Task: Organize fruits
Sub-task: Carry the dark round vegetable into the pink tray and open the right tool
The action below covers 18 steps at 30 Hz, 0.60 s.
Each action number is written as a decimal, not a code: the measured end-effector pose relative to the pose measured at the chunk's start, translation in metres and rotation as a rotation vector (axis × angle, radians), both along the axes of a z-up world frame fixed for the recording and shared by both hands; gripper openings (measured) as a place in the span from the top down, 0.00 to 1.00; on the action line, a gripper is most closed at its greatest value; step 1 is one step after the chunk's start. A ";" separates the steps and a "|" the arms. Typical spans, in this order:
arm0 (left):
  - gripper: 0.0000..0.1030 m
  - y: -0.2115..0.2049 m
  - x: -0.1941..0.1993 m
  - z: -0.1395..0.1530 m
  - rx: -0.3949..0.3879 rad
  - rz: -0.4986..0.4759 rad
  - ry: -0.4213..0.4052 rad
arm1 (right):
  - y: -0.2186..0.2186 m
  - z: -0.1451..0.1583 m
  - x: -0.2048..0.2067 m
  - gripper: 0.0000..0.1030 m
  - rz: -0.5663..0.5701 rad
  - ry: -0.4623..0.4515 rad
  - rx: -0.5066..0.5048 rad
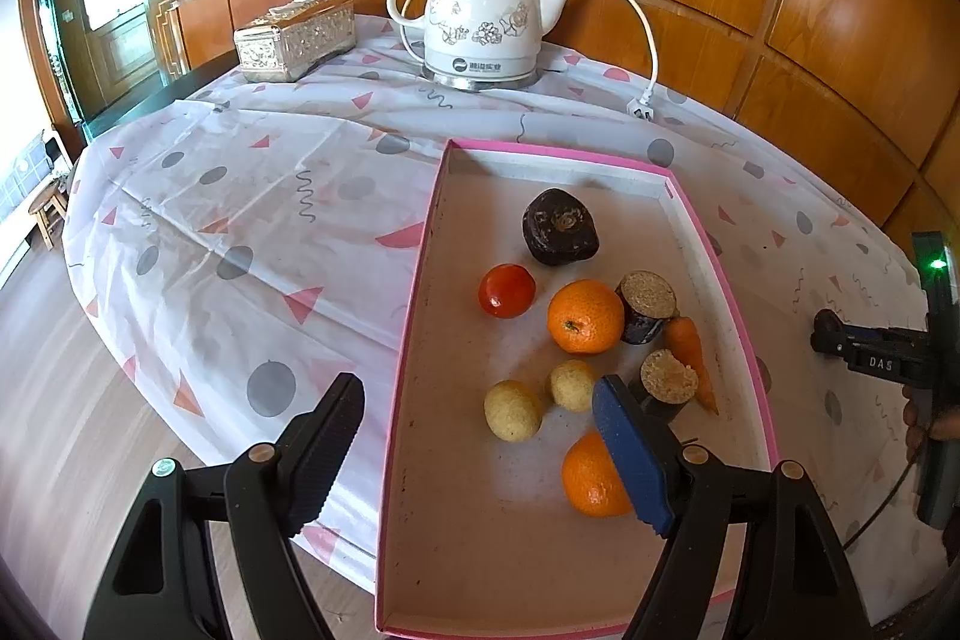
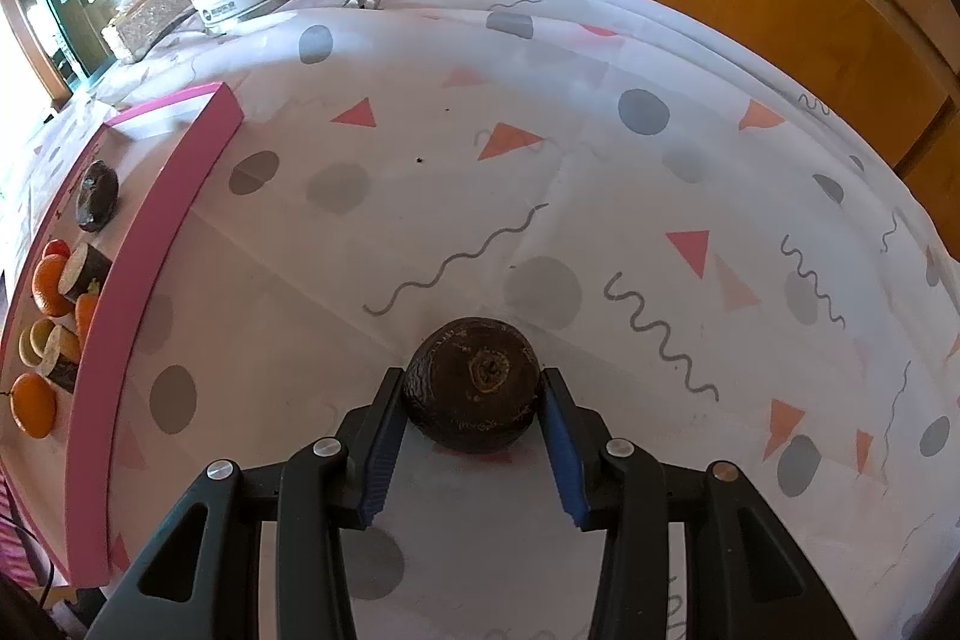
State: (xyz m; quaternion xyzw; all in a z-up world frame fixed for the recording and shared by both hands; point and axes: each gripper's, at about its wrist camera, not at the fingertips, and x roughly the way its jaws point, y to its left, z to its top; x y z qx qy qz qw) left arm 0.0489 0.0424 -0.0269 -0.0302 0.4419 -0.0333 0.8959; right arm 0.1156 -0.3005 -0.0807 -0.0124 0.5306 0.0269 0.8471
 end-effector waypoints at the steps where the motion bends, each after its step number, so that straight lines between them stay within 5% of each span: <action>1: 0.23 0.000 -0.001 0.000 0.000 0.000 0.001 | 0.002 0.000 -0.002 0.57 0.005 -0.003 -0.001; 18: 0.20 0.014 -0.013 0.009 -0.023 0.034 -0.021 | 0.057 0.012 -0.044 0.57 0.154 -0.033 0.064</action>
